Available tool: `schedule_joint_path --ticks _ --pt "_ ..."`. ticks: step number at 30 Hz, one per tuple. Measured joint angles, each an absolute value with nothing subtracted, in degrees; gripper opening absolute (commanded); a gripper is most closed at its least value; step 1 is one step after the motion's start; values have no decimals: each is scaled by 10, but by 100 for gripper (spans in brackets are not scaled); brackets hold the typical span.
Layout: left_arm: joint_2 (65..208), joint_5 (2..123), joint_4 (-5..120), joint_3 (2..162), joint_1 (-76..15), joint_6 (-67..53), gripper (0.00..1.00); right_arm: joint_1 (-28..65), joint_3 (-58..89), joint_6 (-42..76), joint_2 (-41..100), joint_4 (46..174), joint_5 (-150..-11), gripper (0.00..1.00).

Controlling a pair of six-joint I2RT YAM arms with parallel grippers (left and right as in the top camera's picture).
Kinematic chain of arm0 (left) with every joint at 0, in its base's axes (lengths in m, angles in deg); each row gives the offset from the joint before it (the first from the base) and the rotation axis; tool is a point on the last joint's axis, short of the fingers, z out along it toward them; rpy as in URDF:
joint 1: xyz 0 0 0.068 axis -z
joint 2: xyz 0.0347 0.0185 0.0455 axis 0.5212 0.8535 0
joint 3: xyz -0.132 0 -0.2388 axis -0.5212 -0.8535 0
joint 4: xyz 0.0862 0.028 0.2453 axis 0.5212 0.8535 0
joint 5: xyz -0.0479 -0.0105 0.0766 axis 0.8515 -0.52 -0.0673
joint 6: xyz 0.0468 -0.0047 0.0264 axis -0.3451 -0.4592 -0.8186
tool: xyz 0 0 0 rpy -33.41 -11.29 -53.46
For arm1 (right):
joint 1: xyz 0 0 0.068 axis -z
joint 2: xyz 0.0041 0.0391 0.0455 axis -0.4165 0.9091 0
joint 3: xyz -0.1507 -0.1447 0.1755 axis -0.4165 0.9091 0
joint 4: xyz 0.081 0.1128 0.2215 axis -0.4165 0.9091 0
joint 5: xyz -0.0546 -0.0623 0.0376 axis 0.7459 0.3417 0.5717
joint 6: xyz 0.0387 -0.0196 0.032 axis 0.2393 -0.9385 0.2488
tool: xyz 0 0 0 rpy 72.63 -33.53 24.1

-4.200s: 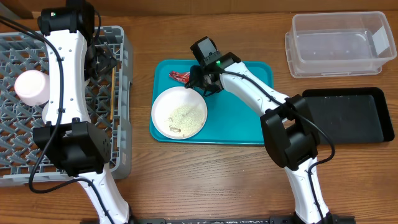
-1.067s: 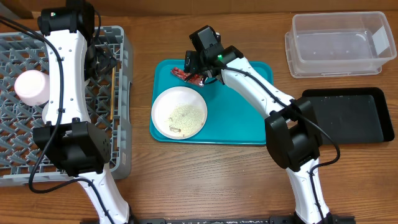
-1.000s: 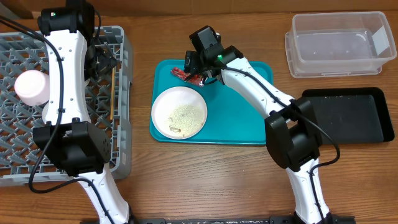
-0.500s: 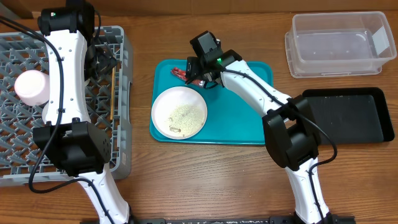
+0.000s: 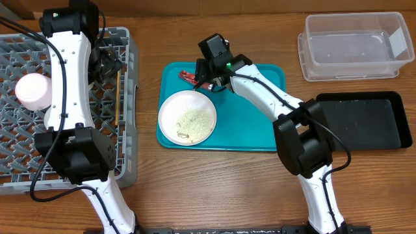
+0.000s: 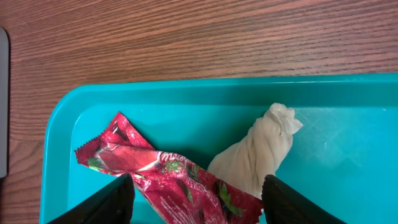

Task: Sort waste into correct bins and load items into the dishwasher
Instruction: 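Close the right gripper on the red wrapper and tissue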

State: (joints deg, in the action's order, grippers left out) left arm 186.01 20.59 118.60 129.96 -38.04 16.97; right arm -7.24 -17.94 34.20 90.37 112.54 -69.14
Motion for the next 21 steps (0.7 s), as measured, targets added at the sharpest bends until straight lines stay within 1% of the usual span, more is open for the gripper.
schedule_joint_path --ticks 5,9,14,16,17,21 --pt "1860 206 1186 1300 -380 170 100 -74 -179 342 908 1124 -691 68" --pt "1860 206 1186 1300 -380 170 100 -74 -179 342 921 1124 -692 66" --pt "1860 206 1186 1300 -380 170 100 -74 -179 344 929 1124 -696 50" --pt "1860 206 1186 1300 -380 170 100 -74 -179 343 929 1124 -696 47" --pt "1860 206 1186 1300 -380 170 100 -74 -179 344 929 1125 -696 44" --pt "1860 206 1186 1300 -380 170 100 -72 -179 342 929 1145 -700 30"
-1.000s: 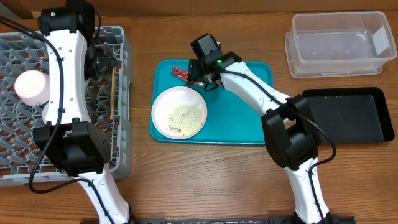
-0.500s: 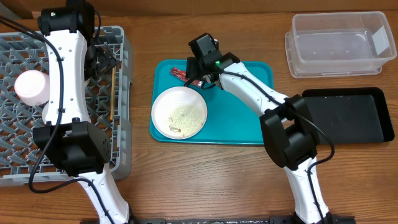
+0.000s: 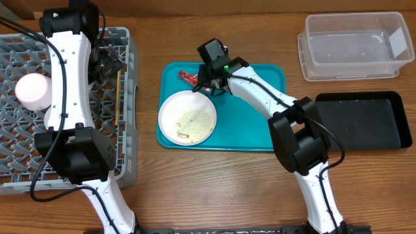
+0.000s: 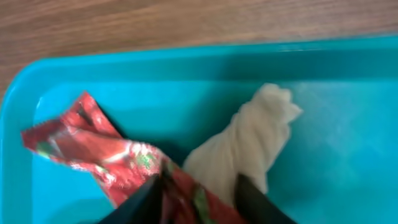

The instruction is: Sort waste into correct bins and load items into the dishwasher

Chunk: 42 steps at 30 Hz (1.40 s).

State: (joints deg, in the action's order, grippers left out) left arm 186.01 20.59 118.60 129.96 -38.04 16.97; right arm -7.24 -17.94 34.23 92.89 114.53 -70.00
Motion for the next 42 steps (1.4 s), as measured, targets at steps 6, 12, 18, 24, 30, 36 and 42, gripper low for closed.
schedule_joint_path --ticks 6,12,18,24,30,36,42 --pt "1860 206 1186 1300 -380 170 100 -65 -208 340 929 1217 -703 8" --pt "1860 206 1186 1300 -380 170 100 -52 -284 344 929 1290 -703 4" --pt "1860 206 1186 1300 -380 170 100 -47 -372 344 929 1378 -702 4" --pt "1860 206 1186 1300 -380 170 100 -47 -442 344 929 1466 -703 4" --pt "1860 206 1186 1300 -380 170 100 -39 -483 344 930 1533 -700 4" --pt "1860 206 1186 1300 -380 170 100 35 -577 344 930 1578 -697 4" --pt "1860 206 1186 1300 -380 170 100 189 -638 344 930 1582 -689 4"
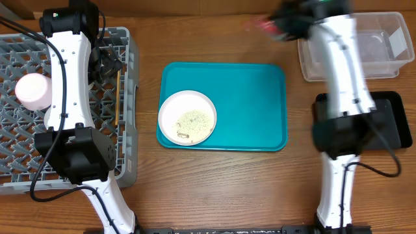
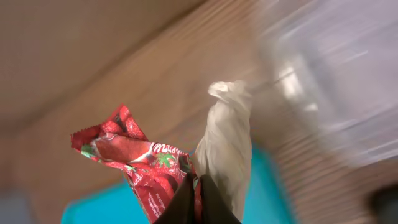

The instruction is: Sort waste into correct bins and load items into the dishwasher

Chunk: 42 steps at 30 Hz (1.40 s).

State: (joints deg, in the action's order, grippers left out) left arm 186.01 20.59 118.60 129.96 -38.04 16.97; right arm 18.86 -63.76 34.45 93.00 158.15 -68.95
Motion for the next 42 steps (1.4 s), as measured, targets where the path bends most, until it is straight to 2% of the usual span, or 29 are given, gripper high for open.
schedule_joint_path --ticks 6,12,22,31,32,33,35,38,39,42 --pt "1860 206 1186 1300 -380 170 100 326 -638 344 931 1558 -683 4" --pt "1860 206 1186 1300 -380 170 100 388 -638 361 935 1537 -683 4" --pt "1860 206 1186 1300 -380 170 100 402 -594 426 943 1468 -683 4" --pt "1860 206 1186 1300 -380 170 100 396 -484 561 946 1434 -676 4" --pt "1860 206 1186 1300 -380 170 100 396 -476 567 947 1428 -676 8" --pt "1860 206 1186 1300 -380 170 100 396 -468 574 948 1424 -676 20" --pt "1860 206 1186 1300 -380 170 100 396 -459 582 950 1424 -676 51" --pt "1860 206 1186 1300 -380 170 100 396 -459 586 951 1421 -677 75" --pt "1860 206 1186 1300 -380 170 100 396 -459 581 951 1420 -677 79" --pt "1860 206 1186 1300 -380 170 100 396 -459 564 951 1421 -688 81"
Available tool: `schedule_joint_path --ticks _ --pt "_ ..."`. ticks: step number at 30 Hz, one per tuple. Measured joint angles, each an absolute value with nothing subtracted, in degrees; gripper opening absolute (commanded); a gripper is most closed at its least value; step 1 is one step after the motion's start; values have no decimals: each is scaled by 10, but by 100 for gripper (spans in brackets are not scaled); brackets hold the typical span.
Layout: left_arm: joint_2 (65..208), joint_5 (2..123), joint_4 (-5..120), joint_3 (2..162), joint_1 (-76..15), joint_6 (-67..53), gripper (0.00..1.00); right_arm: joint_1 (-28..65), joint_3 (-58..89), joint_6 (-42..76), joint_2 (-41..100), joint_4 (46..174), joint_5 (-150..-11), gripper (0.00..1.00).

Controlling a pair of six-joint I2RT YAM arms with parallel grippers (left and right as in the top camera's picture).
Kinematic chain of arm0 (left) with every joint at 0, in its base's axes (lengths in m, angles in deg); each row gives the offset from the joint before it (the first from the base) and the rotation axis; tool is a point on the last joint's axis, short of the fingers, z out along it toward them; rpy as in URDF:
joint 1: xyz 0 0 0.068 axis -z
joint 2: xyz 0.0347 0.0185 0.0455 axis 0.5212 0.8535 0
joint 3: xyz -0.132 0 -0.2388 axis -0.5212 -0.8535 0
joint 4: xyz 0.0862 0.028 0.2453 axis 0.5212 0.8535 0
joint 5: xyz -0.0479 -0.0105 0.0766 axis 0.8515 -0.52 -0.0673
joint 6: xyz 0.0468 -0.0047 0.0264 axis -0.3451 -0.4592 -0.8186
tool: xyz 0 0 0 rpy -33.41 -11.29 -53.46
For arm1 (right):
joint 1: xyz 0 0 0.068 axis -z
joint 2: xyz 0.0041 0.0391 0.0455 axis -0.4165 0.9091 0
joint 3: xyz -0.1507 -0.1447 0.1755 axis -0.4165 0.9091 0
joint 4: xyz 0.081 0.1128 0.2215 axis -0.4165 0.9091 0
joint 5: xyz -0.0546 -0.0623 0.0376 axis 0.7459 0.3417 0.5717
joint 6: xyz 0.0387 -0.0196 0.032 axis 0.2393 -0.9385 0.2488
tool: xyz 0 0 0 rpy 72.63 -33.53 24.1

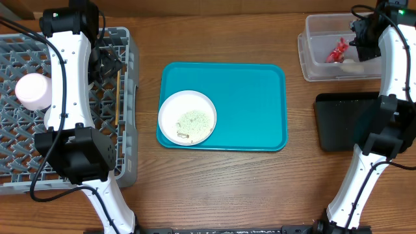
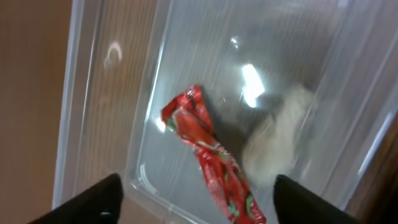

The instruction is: Sort waste into correct bins and load items into the dishwasher

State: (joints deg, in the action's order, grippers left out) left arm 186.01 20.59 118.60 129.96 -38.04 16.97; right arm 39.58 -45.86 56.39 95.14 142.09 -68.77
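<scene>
A red wrapper (image 2: pixel 208 152) and a crumpled white napkin (image 2: pixel 280 140) lie inside the clear plastic bin (image 1: pixel 312 62) at the back right; the wrapper (image 1: pixel 338 49) also shows from overhead. My right gripper (image 2: pixel 199 211) hovers over that bin, open, with nothing between its fingers. A white plate (image 1: pixel 188 117) with crumbs sits on the teal tray (image 1: pixel 253 104). My left gripper (image 1: pixel 107 62) is over the grey dish rack (image 1: pixel 127 97); its jaws are hidden. A pink cup (image 1: pixel 32 91) rests in the rack.
A black bin (image 1: pixel 338 127) lies at the right, below the clear one, partly covered by my right arm. The wooden table (image 1: pixel 214 188) surrounds the tray.
My right gripper was shut on the wrapper and napkin above the table near the clear bin. Now it is open over the bin, and both pieces lie inside it.
My right gripper stood open around the wrapper and napkin on the tray's back left. Then it closed on them. Then it held both in the air near the clear bin. Now they lie in that bin, and the left arm has stayed still.
</scene>
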Motion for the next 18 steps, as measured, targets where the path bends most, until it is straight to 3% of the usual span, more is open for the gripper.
schedule_joint_path --ticks 5,12,18 --pt "1860 206 1186 1300 -380 170 100 396 -477 533 951 1465 -708 70" --pt "1860 206 1186 1300 -380 170 100 396 -526 490 907 1501 -719 71" --pt "1860 206 1186 1300 -380 170 100 395 -544 424 743 1580 -735 71"
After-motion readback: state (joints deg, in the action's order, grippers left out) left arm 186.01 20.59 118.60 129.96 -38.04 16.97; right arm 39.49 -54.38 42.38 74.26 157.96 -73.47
